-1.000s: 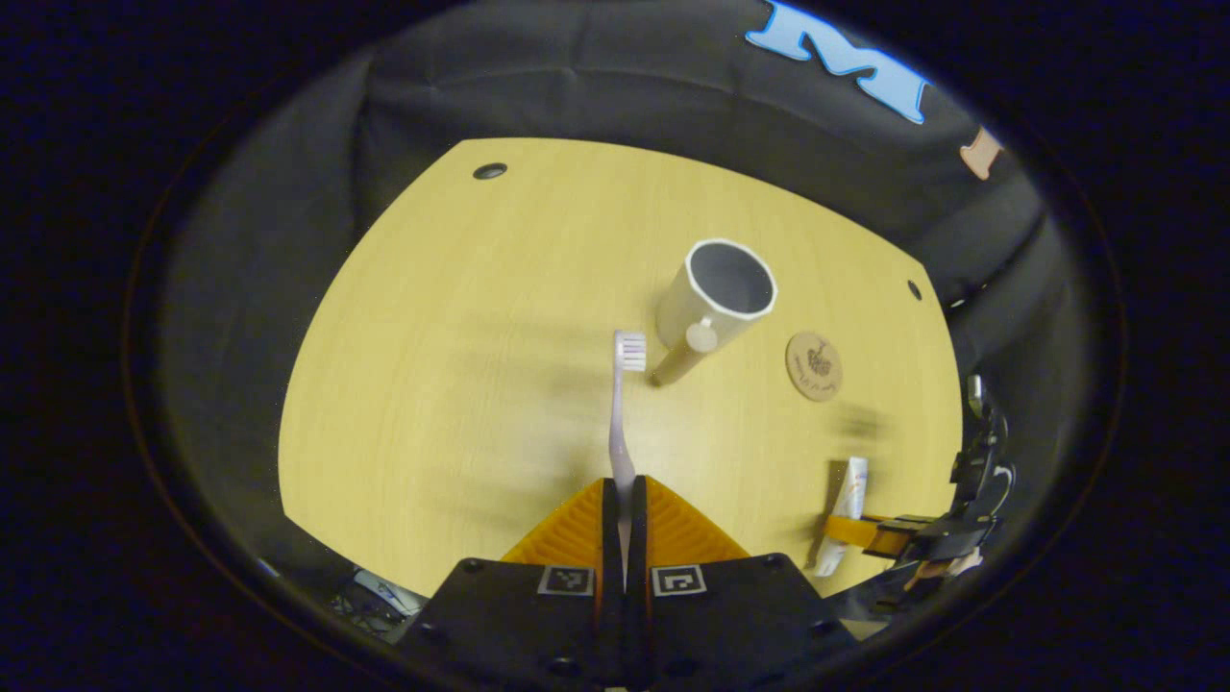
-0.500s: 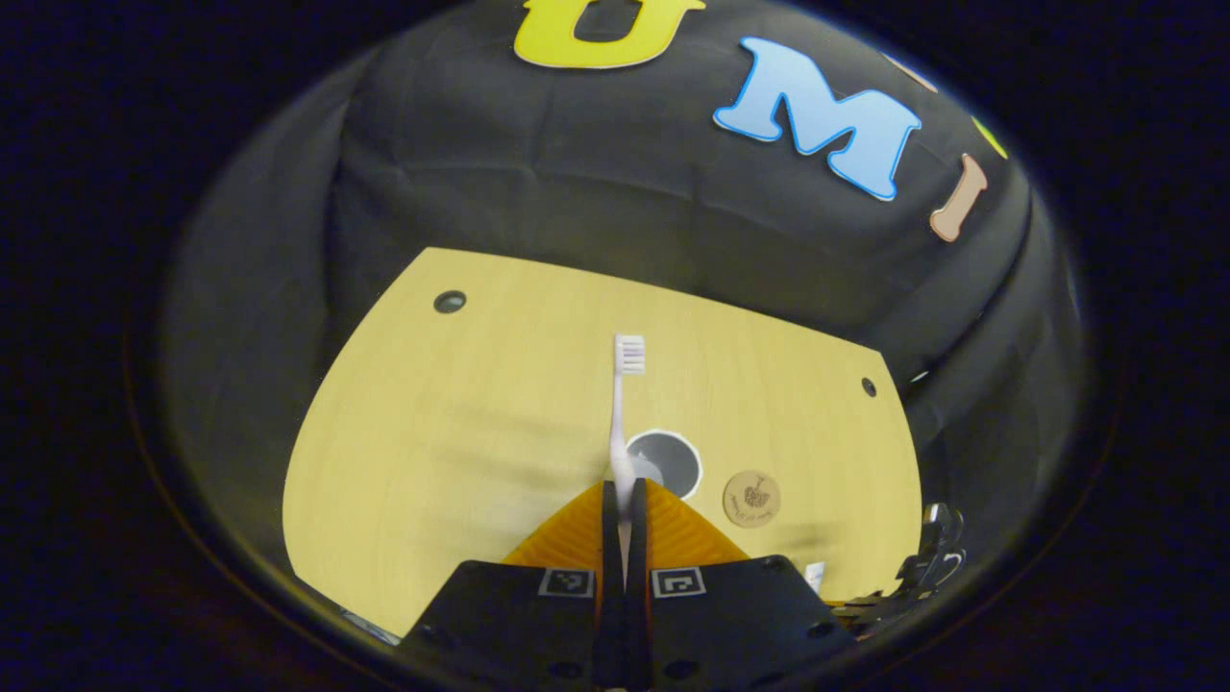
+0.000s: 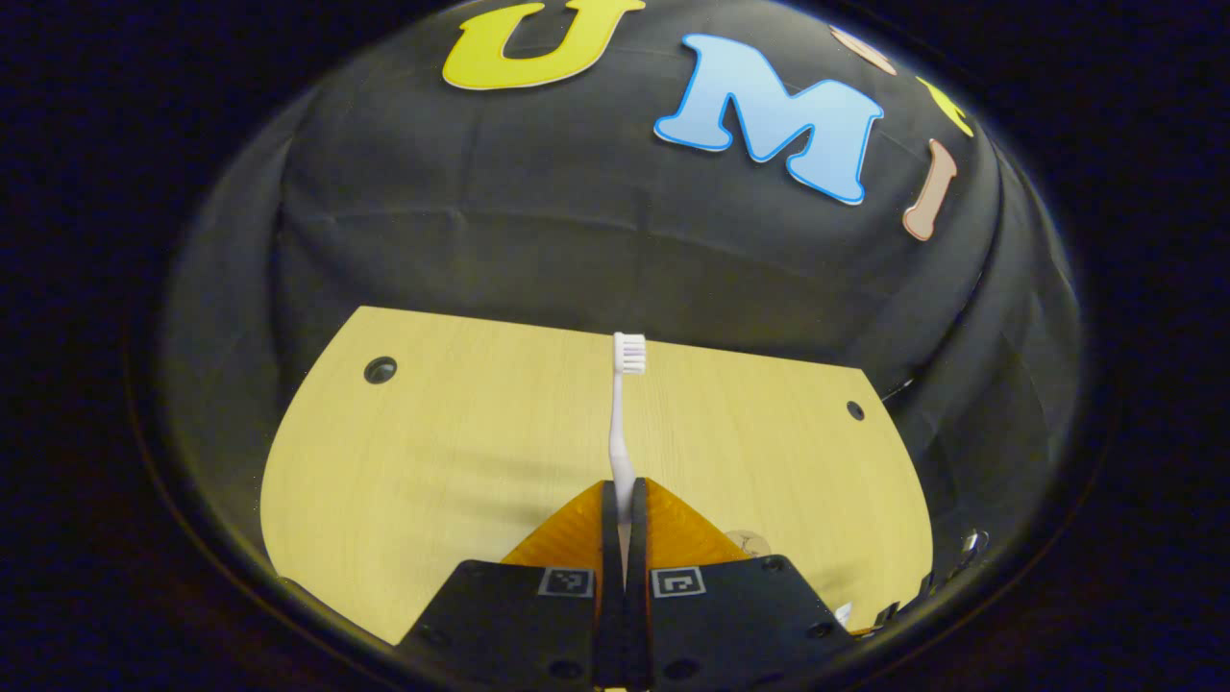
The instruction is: Put the toothbrush and toothpaste on the desktop into the cup, then pick up the cup and place it on the coaster on the desktop.
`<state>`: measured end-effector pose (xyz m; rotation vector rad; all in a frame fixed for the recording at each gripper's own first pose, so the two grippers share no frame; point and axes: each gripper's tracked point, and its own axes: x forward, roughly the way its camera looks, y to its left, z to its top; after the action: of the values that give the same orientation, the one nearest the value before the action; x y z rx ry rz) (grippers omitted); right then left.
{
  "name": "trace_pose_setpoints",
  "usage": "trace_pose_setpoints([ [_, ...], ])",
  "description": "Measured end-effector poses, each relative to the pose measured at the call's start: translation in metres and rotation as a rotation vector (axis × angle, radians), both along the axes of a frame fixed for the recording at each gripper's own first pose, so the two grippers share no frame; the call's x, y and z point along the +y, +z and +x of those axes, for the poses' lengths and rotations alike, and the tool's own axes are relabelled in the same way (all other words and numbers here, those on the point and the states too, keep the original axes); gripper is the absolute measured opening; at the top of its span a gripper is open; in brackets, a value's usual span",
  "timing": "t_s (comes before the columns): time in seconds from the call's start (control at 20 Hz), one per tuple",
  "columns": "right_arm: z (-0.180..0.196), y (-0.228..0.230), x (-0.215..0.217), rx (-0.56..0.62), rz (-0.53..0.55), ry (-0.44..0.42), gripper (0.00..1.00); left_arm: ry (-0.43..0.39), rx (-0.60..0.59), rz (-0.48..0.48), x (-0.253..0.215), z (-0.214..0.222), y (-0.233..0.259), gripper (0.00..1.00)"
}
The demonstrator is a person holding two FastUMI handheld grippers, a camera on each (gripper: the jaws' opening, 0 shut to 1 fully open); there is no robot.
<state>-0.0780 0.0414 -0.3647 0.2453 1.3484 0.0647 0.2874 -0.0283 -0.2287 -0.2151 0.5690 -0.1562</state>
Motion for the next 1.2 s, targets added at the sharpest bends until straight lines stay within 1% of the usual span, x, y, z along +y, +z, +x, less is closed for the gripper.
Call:
trace_pose_setpoints([
  [0.2,0.000,0.004,-0.016,-0.008,-0.004,-0.054,0.17,0.027,-0.023,-0.023,-0.003,0.021,-0.016,0.08],
  [0.3,-0.002,0.006,-0.023,-0.007,-0.008,-0.076,0.17,0.059,-0.018,-0.007,0.003,0.026,-0.028,0.08],
  [0.4,-0.002,0.005,-0.027,-0.003,-0.014,-0.094,0.18,0.064,-0.026,0.001,0.003,0.031,-0.037,0.08],
  [0.45,-0.003,0.004,-0.028,-0.001,-0.016,-0.102,0.17,0.063,-0.030,-0.006,0.001,0.033,-0.039,0.12],
  [0.5,-0.003,0.003,-0.028,0.002,-0.016,-0.108,0.17,0.064,-0.028,-0.013,0.000,0.033,-0.043,0.12],
  [0.55,-0.004,0.002,-0.032,0.003,-0.016,-0.116,0.17,0.075,-0.028,-0.006,0.003,0.034,-0.049,0.08],
  [0.6,-0.005,0.005,-0.037,0.004,-0.014,-0.121,0.17,0.085,-0.029,0.001,0.004,0.033,-0.052,0.08],
  [0.75,-0.003,0.010,-0.038,-0.003,-0.009,-0.126,0.17,0.089,-0.039,-0.018,0.002,0.031,-0.054,0.09],
  [0.9,0.003,0.013,-0.036,-0.014,-0.006,-0.119,0.18,0.086,-0.012,-0.019,0.002,0.024,-0.064,0.14],
  [1.0,0.005,0.014,-0.032,-0.018,0.000,-0.114,0.17,0.068,-0.007,-0.032,-0.002,0.020,-0.065,0.16],
  [1.05,0.006,0.015,-0.031,-0.018,0.003,-0.112,0.17,0.064,-0.009,-0.028,-0.002,0.017,-0.065,0.29],
  [1.1,0.006,0.015,-0.030,-0.017,0.004,-0.109,0.17,0.059,-0.012,-0.014,-0.002,0.014,-0.065,0.35],
  [1.15,0.005,0.015,-0.029,-0.015,0.004,-0.105,0.17,0.055,-0.020,0.005,-0.001,0.013,-0.066,0.39],
  [1.2,0.006,0.014,-0.028,-0.015,0.005,-0.103,0.17,0.047,-0.024,0.015,-0.002,0.011,-0.065,0.36],
])
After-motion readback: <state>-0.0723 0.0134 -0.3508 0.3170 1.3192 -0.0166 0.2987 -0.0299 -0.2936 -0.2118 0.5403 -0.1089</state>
